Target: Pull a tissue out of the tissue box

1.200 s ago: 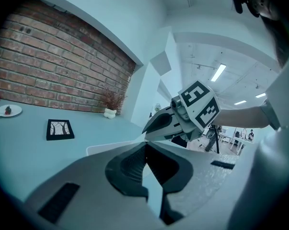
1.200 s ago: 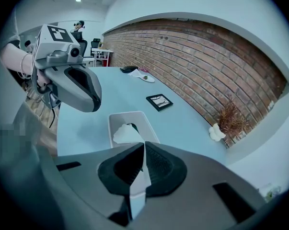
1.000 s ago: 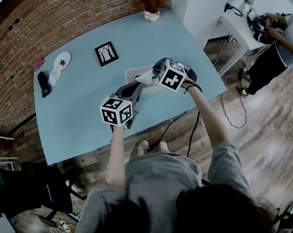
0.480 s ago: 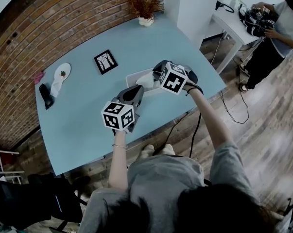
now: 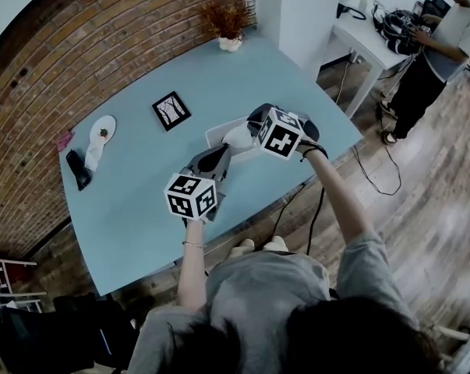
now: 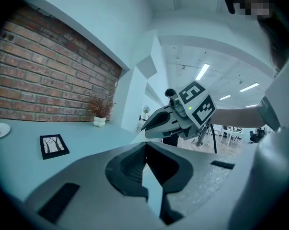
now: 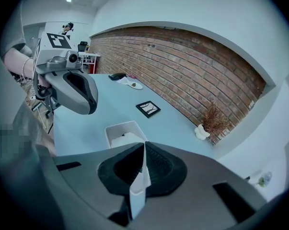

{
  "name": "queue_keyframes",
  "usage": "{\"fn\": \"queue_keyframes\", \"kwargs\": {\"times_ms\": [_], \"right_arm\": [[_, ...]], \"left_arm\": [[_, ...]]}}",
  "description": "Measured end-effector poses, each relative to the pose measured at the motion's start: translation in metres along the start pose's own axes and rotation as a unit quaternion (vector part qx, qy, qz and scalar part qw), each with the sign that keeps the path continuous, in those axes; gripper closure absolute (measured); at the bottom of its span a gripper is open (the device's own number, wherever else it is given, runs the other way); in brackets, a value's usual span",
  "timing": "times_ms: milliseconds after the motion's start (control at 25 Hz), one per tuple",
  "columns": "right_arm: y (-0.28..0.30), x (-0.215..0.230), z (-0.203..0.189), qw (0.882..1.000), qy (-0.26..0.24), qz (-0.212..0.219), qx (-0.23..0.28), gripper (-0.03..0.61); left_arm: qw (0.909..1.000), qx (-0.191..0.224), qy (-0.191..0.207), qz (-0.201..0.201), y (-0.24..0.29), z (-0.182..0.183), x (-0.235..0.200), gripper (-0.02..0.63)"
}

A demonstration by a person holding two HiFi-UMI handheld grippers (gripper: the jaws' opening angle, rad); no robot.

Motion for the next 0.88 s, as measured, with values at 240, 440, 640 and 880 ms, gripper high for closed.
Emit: {"fn": "queue_keyframes", "kwargs": {"times_ms": [240, 440, 640, 880], "right_arm": [[-0.007, 0.000, -0.002, 1.000, 0.010, -0.017, -0.001, 0.577], [-0.021, 0.003, -0.001, 0.999, 0.026, -0.038, 0.013, 0.577], [-0.043, 0.007, 0.005, 0.996, 0.044, -0.059, 0.042, 0.577], [-0.068, 0.007, 0.009, 0.990, 0.072, -0.086, 0.081, 0.577]], "left_arm": [[0.9998, 0.009, 0.011, -0.014, -0.003, 0.008, 0.003, 0.611], [0.9993, 0.021, 0.021, -0.024, -0.006, 0.018, 0.009, 0.611], [0.9985, 0.037, 0.031, -0.028, -0.010, 0.027, 0.014, 0.611], [0.9971, 0.054, 0.043, -0.032, -0.014, 0.036, 0.024, 0.611]]}}
Point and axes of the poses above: the fingertips, and each gripper's own axes: y forward along the fingers, x to its right, z out of its top, the point moved 2 cm from there along -y, backward along the fingers, and after that the axes turned 8 degrees about -y, right-handed, at the moved point
